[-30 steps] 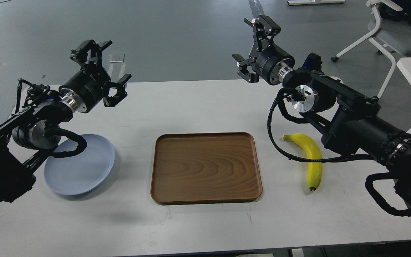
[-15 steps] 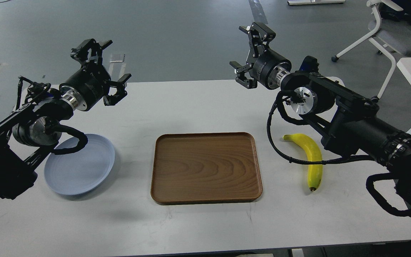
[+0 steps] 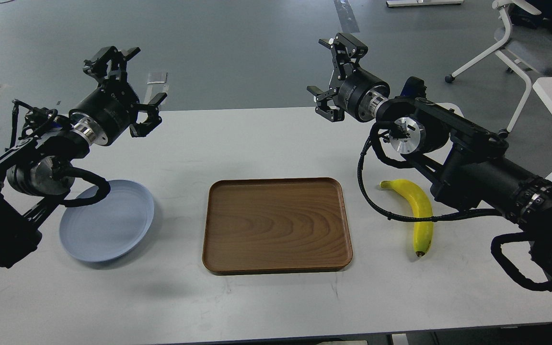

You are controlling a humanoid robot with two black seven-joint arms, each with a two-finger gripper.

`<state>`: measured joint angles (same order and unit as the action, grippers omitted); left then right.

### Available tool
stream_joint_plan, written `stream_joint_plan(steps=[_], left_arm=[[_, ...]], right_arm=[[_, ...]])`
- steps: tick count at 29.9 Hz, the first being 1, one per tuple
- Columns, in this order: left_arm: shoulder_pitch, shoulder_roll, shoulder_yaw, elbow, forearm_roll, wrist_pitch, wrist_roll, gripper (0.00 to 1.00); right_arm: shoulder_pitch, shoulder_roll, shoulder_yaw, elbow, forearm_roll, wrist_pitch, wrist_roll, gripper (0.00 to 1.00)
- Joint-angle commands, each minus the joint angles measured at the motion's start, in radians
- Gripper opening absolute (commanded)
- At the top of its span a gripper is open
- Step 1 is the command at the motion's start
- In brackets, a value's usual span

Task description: Place banana on plate with both arms

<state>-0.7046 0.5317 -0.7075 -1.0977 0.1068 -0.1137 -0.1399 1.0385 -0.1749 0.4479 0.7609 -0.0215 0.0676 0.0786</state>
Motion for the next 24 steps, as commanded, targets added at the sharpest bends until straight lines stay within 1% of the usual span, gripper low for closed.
stream_joint_plan(steps=[1,2,3,7,9,10,12,13,15,16,17,18,19,21,23,24], left_arm=[[-0.006,-0.021,0.0,-0.004,-0.004,0.035,-0.012,0.99],[-0.009,-0.024,0.0,-0.001,-0.007,0.055,-0.018,0.99],[-0.012,-0.024,0.0,0.001,-0.007,0.057,-0.018,0.99],[-0.013,-0.019,0.0,-0.001,-0.006,0.046,-0.015,0.99],[-0.013,-0.016,0.017,0.004,0.011,0.042,-0.006,0.99],[-0.015,-0.012,0.023,0.004,0.031,0.037,-0.015,0.99],[-0.015,-0.004,0.026,0.001,0.143,0.04,-0.029,0.99],[-0.015,0.004,0.025,-0.004,0.281,0.045,-0.053,0.99],[-0.015,0.01,0.023,-0.011,0.455,0.061,-0.082,0.99],[-0.015,0.019,0.025,-0.027,0.625,0.106,-0.098,0.99],[-0.015,0.024,0.025,-0.034,0.71,0.139,-0.099,0.99],[-0.013,0.037,0.026,-0.047,0.851,0.202,-0.101,0.99],[-0.003,0.051,0.029,-0.054,0.957,0.236,-0.104,0.99],[0.004,0.066,0.037,-0.065,1.01,0.239,-0.104,0.99],[0.011,0.112,0.065,-0.067,1.028,0.239,-0.119,0.99],[0.016,0.146,0.103,-0.067,1.034,0.243,-0.154,0.99]], right_arm=[[-0.002,0.0,0.0,0.0,0.0,-0.005,0.001,1.0],[-0.003,0.0,0.0,0.0,0.0,-0.005,0.001,1.0],[-0.003,0.0,0.0,0.0,-0.002,-0.006,0.003,1.0],[-0.003,0.0,0.0,0.0,-0.002,-0.011,0.006,1.0],[-0.003,0.0,-0.002,-0.002,-0.002,-0.012,0.006,1.0],[0.0,0.0,-0.002,0.0,-0.002,-0.012,0.006,1.0],[0.006,0.0,-0.002,0.0,-0.002,-0.012,0.006,1.0],[0.009,-0.002,0.0,-0.002,-0.002,-0.012,0.006,1.0],[0.011,0.0,0.0,-0.002,-0.002,-0.014,0.006,1.0],[0.014,0.0,0.0,-0.002,-0.002,-0.014,0.007,1.0],[0.015,0.0,0.0,-0.002,-0.002,-0.014,0.007,1.0],[0.015,0.0,0.0,0.0,-0.002,-0.014,0.009,1.0],[0.017,0.0,0.0,-0.002,-0.002,-0.017,0.009,1.0],[0.017,0.0,0.002,-0.002,-0.002,-0.023,0.01,1.0],[0.017,-0.002,0.008,-0.002,-0.002,-0.028,0.009,1.0],[0.015,-0.003,0.009,-0.002,0.0,-0.028,0.01,1.0]])
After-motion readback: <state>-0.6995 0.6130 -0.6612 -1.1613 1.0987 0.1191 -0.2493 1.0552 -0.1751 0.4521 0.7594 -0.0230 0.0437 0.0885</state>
